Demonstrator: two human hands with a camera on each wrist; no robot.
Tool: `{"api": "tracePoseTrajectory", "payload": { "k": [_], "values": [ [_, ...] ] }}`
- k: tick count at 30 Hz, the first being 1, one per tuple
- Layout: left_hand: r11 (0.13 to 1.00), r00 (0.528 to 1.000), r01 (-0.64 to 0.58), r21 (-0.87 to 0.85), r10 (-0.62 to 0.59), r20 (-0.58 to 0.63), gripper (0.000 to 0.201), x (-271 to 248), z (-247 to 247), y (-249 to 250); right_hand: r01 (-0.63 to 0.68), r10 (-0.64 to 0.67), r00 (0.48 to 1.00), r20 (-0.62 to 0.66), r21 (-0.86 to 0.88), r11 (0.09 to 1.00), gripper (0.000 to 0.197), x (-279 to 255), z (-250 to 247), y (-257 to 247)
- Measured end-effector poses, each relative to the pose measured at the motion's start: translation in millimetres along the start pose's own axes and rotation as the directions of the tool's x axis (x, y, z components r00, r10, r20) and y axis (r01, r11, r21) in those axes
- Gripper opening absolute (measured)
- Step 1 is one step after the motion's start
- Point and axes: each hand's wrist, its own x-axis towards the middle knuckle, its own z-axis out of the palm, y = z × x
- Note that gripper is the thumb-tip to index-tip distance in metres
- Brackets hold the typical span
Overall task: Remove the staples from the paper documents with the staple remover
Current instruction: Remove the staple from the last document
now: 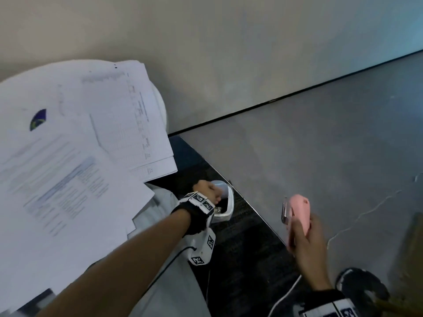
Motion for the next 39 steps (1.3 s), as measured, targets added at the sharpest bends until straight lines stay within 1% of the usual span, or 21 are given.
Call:
{"api": "tracePoseTrajectory", "payload": {
  "k": [2,4,6,8,9,10,11,12,13,14,15,17,18,20,22,25,28,32,34,37,39],
  "values": [
    [0.995,0.986,-0.096,0.021,0.093,0.139,0.035,-30.2,-10.9,28.6,-0.003,-0.006,0.998,0.068,0.123,0.992,0.022,2.1,9.3,-25.2],
    [0.984,0.943,-0.152,-0.096,0.173,0.283,0.031,-66.7,-31.3,55.8,-0.033,-0.01,0.988,0.153,0.277,0.96,0.013,1.6,20.7,-56.3],
    [0.955,0.909,-0.232,-0.185,0.281,0.306,0.026,-98.2,-67.7,78.8,-0.05,-0.05,0.971,0.232,0.406,0.912,0.02,-2.1,34.2,-96.1],
    [0.918,0.906,-0.35,-0.186,0.382,0.182,0.021,-118.3,-117.7,87.4,-0.019,-0.14,0.939,0.313,0.455,0.89,0.032,-7.9,50.0,-137.3],
    [0.903,0.906,-0.407,-0.14,0.419,0.064,0.019,-125.7,-149.0,82.4,0.004,-0.182,0.915,0.361,0.441,0.897,0.034,-14.3,60.6,-158.3],
    [0.896,0.896,-0.442,-0.036,0.439,-0.067,0.019,-129.8,-182.3,71.7,0.029,-0.219,0.886,0.409,0.422,0.906,0.034,-22.9,73.0,-179.9],
    [0.893,0.876,-0.433,0.125,0.449,-0.177,0.02,-129.0,-206.7,60.4,0.057,-0.239,0.872,0.427,0.397,0.916,0.036,-26.0,82.7,-195.1],
    [0.881,0.854,-0.349,0.321,0.44,-0.279,0.024,-129.2,-236.8,42.3,0.08,-0.253,0.857,0.449,0.37,0.926,0.037,-34.1,98.7,-214.1],
    [0.844,0.839,-0.204,0.495,0.411,-0.357,0.03,-128.5,-262.4,21.6,0.099,-0.258,0.84,0.477,0.333,0.938,0.034,-42.0,116.9,-228.8],
    [0.802,0.828,-0.043,0.596,0.363,-0.428,0.04,-128.3,-284.3,2.0,0.117,-0.257,0.825,0.503,0.293,0.949,0.029,-50.7,137.1,-242.2],
    [0.78,0.819,0.103,0.617,0.286,-0.498,0.052,-126.0,-302.8,-15.5,0.145,-0.265,0.804,0.533,0.257,0.956,0.028,-58.4,157.5,-253.8],
    [0.823,0.774,0.306,0.479,0.078,-0.628,0.076,-125.7,-328.9,-41.4,0.224,-0.269,0.767,0.583,0.15,0.963,0.026,-71.3,199.6,-267.8],
    [0.861,0.739,0.348,0.371,-0.008,-0.674,0.086,-124.3,-337.3,-50.6,0.276,-0.258,0.754,0.604,0.065,0.959,0.024,-76.8,218.3,-272.1],
    [0.907,0.688,0.358,0.224,-0.094,-0.72,0.095,-123.1,-345.6,-62.5,0.374,-0.233,0.747,0.623,-0.104,0.922,0.026,-83.6,251.1,-273.5],
    [0.924,0.674,0.335,0.185,-0.098,-0.733,0.095,-120.7,-347.1,-66.7,0.454,-0.233,0.75,0.619,-0.226,0.862,0.034,-87.8,275.4,-273.6],
    [0.949,0.686,0.286,0.134,-0.105,-0.72,0.093,-117.5,-346.6,-63.6,0.524,-0.244,0.772,0.586,-0.372,0.766,0.045,-89.4,292.7,-275.7],
    [0.974,0.693,0.227,0.017,-0.149,-0.706,0.098,-117.7,-348.3,-64.8,0.464,-0.19,0.809,0.556,-0.406,0.788,0.048,-93.7,295.3,-281.1],
    [0.988,0.693,0.142,0.063,-0.054,-0.719,0.092,-119.7,-346.3,-68.4,0.464,-0.212,0.829,0.518,-0.424,0.778,0.047,-94.1,296.9,-278.0],
    [0.999,0.684,0.046,0.012,-0.023,-0.729,0.095,-119.7,-345.0,-69.9,0.47,-0.234,0.822,0.52,-0.385,0.794,0.048,-94.1,297.0,-276.0],
    [0.98,0.685,-0.154,-0.127,0.014,-0.728,0.103,-119.8,-343.1,-73.5,0.462,-0.268,0.825,0.497,-0.323,0.826,0.051,-93.8,294.8,-273.4],
    [0.961,0.674,-0.255,-0.11,0.095,-0.733,0.096,-120.0,-341.0,-77.1,0.452,-0.286,0.832,0.476,-0.282,0.846,0.046,-92.4,292.3,-270.5]
  ]
}}
